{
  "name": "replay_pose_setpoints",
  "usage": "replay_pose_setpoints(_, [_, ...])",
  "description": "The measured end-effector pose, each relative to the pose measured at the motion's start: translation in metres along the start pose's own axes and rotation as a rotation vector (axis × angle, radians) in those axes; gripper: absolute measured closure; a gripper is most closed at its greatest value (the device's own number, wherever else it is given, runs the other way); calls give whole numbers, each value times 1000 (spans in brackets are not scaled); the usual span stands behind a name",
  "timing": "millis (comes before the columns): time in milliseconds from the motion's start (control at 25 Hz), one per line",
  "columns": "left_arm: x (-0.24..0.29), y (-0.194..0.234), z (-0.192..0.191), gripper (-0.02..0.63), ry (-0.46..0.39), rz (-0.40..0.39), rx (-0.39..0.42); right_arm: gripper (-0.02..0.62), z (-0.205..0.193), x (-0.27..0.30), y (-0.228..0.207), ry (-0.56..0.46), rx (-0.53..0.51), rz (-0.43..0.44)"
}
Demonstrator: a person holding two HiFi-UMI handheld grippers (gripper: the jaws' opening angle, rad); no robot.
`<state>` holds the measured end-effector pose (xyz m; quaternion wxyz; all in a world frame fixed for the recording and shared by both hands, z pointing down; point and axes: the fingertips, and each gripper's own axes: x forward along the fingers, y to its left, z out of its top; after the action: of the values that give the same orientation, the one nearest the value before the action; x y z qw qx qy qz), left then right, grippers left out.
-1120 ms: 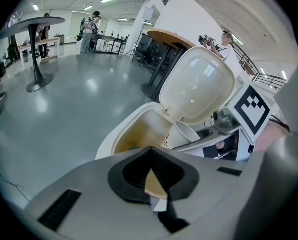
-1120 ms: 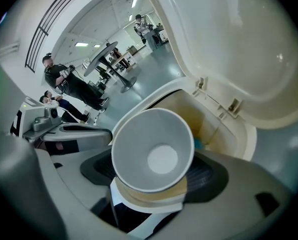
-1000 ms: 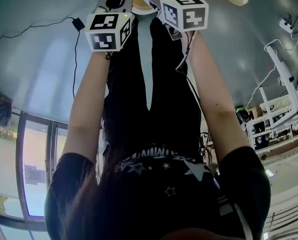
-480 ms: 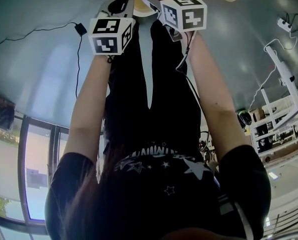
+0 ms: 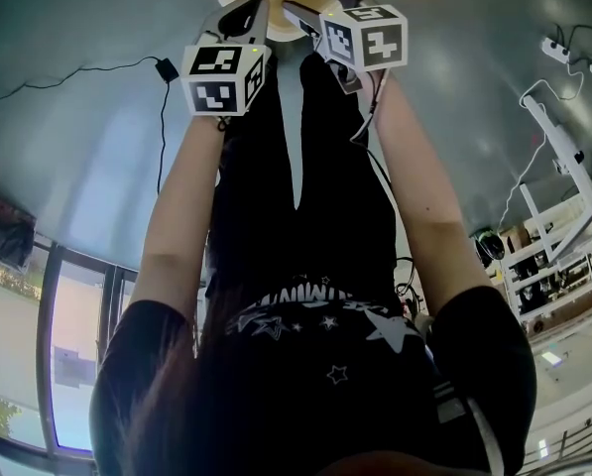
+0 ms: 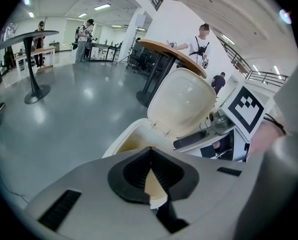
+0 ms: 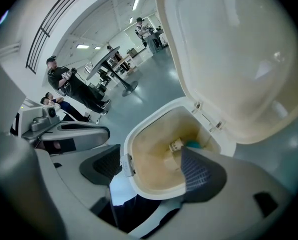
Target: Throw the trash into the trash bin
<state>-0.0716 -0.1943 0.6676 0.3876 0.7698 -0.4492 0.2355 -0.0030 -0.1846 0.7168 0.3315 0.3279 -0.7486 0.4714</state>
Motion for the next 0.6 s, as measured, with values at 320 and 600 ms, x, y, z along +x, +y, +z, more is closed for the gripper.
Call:
replay_pose_setpoints(320, [-36,-11,13,595,-17,0,19,256,4,-27,23,-12,20,-20])
replay_pose_setpoints(600, [-63,-22,27,595,-39,1,32,338,15,-54,44,-26,-24,-54])
